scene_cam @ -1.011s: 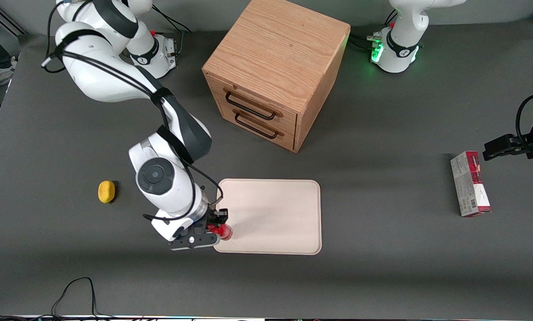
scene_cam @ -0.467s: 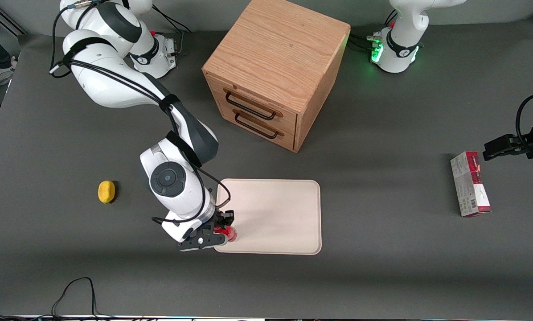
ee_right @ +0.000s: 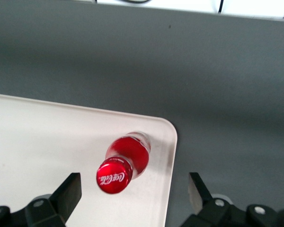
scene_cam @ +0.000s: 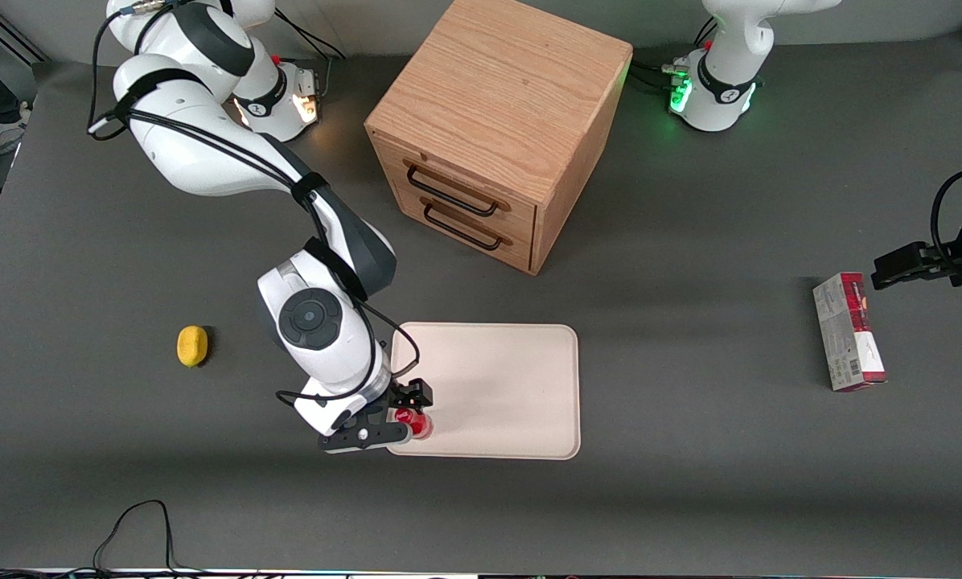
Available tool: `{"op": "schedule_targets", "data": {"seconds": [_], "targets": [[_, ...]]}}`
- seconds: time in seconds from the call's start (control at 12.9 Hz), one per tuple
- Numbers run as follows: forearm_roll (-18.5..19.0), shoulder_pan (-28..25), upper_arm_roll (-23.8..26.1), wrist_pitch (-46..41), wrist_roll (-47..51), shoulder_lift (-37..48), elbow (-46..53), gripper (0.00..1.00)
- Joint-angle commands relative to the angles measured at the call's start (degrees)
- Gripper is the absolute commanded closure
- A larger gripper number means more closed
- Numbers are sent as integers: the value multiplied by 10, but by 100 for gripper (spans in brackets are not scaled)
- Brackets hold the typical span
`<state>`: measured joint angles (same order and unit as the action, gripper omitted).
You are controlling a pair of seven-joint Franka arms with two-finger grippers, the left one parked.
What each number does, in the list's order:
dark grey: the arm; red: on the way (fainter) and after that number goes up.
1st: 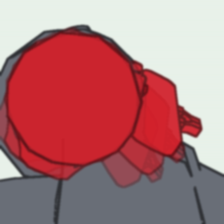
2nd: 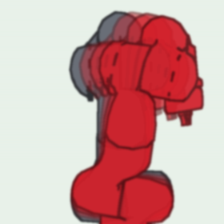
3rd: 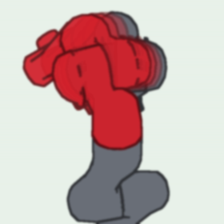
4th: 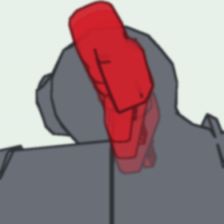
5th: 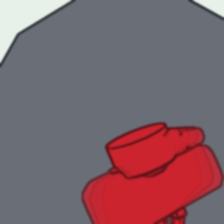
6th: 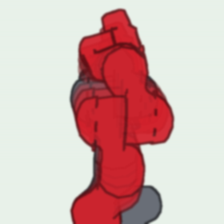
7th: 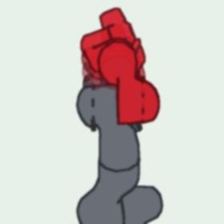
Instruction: Place coke bottle on tray
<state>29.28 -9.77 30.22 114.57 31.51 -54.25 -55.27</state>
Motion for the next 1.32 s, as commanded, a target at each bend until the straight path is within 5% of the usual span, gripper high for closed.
{"op": "schedule_targets", "data": {"seconds": [0.0, 0.23, 0.54, 0.93, 1.24], "targets": [[-85, 27, 0, -63, 13, 79, -22, 0], [-170, 56, -40, -174, 9, 189, -68, 0], [-323, 55, -218, -196, -133, 422, -292, 0], [-324, 55, -300, -203, -208, 580, -434, 0], [-324, 55, -304, -214, -202, 565, -419, 0]]}}
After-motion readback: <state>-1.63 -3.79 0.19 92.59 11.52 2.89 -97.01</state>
